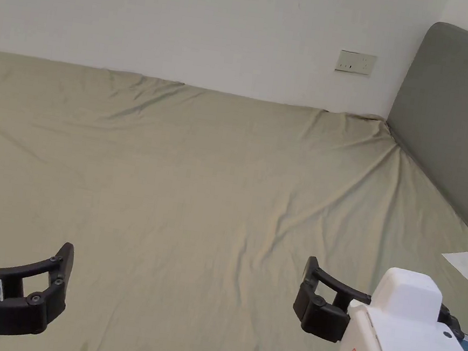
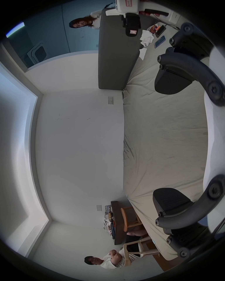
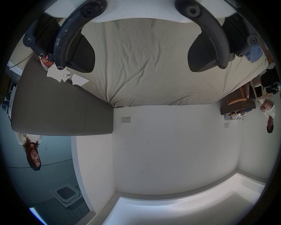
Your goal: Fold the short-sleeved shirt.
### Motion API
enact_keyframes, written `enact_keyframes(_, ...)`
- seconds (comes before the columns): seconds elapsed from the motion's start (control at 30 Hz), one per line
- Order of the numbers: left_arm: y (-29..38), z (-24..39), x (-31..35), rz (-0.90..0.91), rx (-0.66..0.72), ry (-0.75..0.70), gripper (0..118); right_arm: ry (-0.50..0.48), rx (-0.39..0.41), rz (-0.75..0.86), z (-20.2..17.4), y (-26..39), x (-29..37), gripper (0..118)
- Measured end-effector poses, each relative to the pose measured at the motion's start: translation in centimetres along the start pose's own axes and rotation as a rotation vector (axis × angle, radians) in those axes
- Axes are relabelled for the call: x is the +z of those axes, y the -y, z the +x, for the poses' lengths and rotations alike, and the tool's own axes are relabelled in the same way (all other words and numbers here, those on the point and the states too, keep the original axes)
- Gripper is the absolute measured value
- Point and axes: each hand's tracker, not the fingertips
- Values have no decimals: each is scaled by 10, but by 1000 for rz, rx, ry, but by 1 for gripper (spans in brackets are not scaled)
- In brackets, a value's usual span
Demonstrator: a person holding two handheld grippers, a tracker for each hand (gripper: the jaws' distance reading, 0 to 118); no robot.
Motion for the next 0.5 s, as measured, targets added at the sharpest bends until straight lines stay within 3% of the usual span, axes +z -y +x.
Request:
enact_keyframes(0.13, 0, 0, 0, -4, -1, -6, 118, -41, 1, 6, 0, 3, 3, 118)
enact_keyframes(0.27, 1, 3, 0, 9, 1, -20, 118, -96, -52, -9, 0, 7, 4, 118)
enact_keyframes(0.33, 0, 3, -1, 9, 20, -9, 118, -98, -74, -17, 0, 8, 2, 118)
enact_keyframes(0.5, -2, 5, 0, 8, -10, -7, 118, -56, -37, 0, -1, 6, 2, 118)
